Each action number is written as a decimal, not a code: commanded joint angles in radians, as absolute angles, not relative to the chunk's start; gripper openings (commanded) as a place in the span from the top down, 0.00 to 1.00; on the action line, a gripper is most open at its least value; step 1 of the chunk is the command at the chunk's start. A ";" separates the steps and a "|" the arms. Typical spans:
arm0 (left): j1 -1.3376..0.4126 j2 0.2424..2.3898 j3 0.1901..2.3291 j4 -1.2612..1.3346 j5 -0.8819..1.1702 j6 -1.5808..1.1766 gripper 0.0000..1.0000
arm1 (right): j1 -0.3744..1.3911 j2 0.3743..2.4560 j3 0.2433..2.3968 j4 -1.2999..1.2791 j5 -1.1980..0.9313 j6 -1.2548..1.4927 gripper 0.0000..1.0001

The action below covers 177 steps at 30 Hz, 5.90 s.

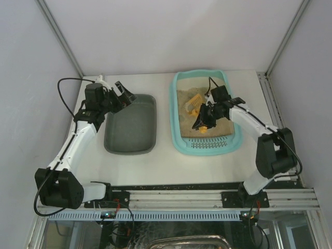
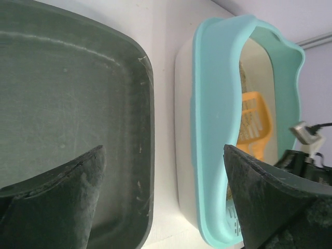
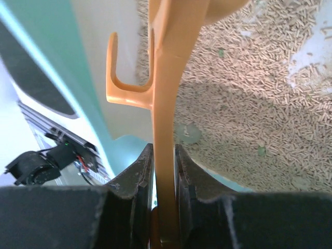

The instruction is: Clean the litter box

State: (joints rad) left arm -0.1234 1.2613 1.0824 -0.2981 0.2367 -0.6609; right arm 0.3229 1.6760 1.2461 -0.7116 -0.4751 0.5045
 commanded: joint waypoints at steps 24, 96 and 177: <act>0.029 1.116 0.962 -0.380 0.415 -0.395 0.09 | 0.085 1.206 0.328 0.931 -0.875 1.234 1.00; 0.683 1.097 1.113 -0.644 0.579 -0.120 0.01 | 1.207 2.311 2.203 -1.085 0.937 0.187 1.00; -0.389 1.691 1.520 -0.307 -0.002 -0.838 0.00 | 0.443 1.911 1.502 -1.093 -0.467 0.336 1.00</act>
